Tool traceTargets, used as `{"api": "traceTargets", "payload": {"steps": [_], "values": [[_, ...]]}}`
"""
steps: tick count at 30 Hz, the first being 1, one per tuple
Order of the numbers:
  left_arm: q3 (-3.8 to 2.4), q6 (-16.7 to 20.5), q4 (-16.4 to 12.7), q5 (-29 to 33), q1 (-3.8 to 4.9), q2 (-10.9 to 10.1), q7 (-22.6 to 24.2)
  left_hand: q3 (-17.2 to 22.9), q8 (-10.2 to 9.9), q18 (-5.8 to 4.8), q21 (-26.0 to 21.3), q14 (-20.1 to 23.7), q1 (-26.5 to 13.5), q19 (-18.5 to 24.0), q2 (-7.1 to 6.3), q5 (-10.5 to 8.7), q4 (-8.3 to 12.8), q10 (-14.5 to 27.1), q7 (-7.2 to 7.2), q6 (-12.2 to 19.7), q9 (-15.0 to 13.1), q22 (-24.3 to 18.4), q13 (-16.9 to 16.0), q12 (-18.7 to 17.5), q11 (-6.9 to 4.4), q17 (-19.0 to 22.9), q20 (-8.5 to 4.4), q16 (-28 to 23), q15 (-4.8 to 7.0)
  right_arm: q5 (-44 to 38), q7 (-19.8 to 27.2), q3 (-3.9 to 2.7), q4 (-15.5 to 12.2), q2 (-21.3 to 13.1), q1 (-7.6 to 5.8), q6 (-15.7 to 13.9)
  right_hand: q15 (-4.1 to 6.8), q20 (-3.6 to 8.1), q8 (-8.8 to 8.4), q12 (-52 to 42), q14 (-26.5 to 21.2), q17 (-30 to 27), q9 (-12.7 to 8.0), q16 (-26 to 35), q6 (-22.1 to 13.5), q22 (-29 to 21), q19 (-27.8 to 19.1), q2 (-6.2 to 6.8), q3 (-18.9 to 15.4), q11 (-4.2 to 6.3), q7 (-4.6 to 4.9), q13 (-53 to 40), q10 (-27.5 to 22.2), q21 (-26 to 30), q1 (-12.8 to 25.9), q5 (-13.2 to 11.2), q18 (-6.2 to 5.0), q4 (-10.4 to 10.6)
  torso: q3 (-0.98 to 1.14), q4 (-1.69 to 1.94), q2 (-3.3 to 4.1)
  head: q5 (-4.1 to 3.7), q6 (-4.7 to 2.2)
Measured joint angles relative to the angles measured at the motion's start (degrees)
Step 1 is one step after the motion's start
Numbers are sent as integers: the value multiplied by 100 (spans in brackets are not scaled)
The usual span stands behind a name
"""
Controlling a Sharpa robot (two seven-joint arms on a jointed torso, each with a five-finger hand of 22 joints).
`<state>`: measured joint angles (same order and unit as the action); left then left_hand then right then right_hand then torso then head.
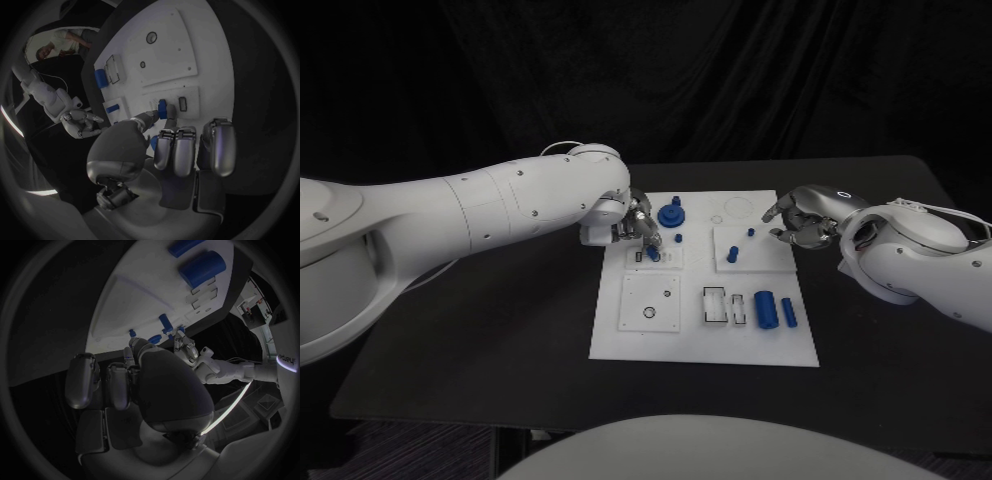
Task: Assemble the parts on the task board
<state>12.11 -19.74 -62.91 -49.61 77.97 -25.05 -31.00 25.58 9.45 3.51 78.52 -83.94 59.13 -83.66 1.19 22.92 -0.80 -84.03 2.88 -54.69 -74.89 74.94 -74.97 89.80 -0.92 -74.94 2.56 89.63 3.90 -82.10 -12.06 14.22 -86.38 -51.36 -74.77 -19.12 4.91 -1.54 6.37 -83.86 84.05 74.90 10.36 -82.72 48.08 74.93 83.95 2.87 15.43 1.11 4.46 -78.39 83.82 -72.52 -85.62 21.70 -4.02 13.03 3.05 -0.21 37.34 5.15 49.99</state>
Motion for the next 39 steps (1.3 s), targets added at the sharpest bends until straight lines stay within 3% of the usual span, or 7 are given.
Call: {"api": "traceTargets", "payload": {"steps": [6,11,15,20,29,39], "values": [[1,652,-435,-3,0,-318,127,134,123,0,0,-21,-100,-21,-39,32,41,2,-10,-17,-14,0,0,0,-2,0,-21,0,21,0,-5,0,6,-23,0,3,0,0,0,37,0,0,-2,22,0,0,0,0,0,-20,0,-1,-20,3,0,0,0,0,1,-1,-1,-7,0],[1,1368,-974,-4,0,-685,244,197,188,0,-22,0,-181,-21,-61,28,48,15,-13,-34,-14,-1,0,0,-26,1,-21,0,41,0,-9,2,6,-73,0,3,0,0,0,38,0,0,-2,22,0,-1,0,0,0,-20,0,-3,-20,3,0,0,0,0,0,0,-3,-21,0],[3,1953,-1342,-4,0,-921,378,253,194,-1,-45,0,-188,0,-55,-16,81,-1,-5,-42,-14,-1,0,0,-41,1,-41,0,41,1,-14,2,-10,-120,0,1,-21,0,0,38,-21,0,-2,22,0,-1,0,0,0,-20,0,-3,-20,3,0,0,0,0,0,11,-7,-14,0],[2,2561,-1647,-12,-11,-1116,586,379,232,0,-97,0,-226,0,-47,-215,79,-1,39,47,-14,-1,0,0,-41,1,-41,0,41,1,-17,2,-51,-149,0,-3,-21,-21,0,83,-21,0,-7,22,0,-1,-21,0,15,-40,0,-28,-40,28,0,0,0,-16,1,23,-10,-7,0],[4,3430,-1968,-254,-290,-1365,935,474,298,-1,-97,0,-271,0,-32,-269,80,-1,28,78,-14,-2,0,0,-41,2,-41,0,40,1,-22,2,-108,-192,0,-7,-21,-21,-21,104,-21,0,-7,45,0,-2,-21,22,15,-19,0,-25,-62,28,22,0,0,-16,6,26,-11,16,0],[4,3779,-2009,-458,-584,-1429,1133,475,299,-1,-120,0,-309,0,-24,-314,81,-1,18,128,-13,-2,0,0,-41,2,-41,0,40,12,-26,2,-144,-222,0,-11,-21,-21,-21,137,-21,0,-6,44,0,-2,-21,22,15,-40,0,-19,-82,50,22,0,0,-16,4,26,-9,14,0]]}}
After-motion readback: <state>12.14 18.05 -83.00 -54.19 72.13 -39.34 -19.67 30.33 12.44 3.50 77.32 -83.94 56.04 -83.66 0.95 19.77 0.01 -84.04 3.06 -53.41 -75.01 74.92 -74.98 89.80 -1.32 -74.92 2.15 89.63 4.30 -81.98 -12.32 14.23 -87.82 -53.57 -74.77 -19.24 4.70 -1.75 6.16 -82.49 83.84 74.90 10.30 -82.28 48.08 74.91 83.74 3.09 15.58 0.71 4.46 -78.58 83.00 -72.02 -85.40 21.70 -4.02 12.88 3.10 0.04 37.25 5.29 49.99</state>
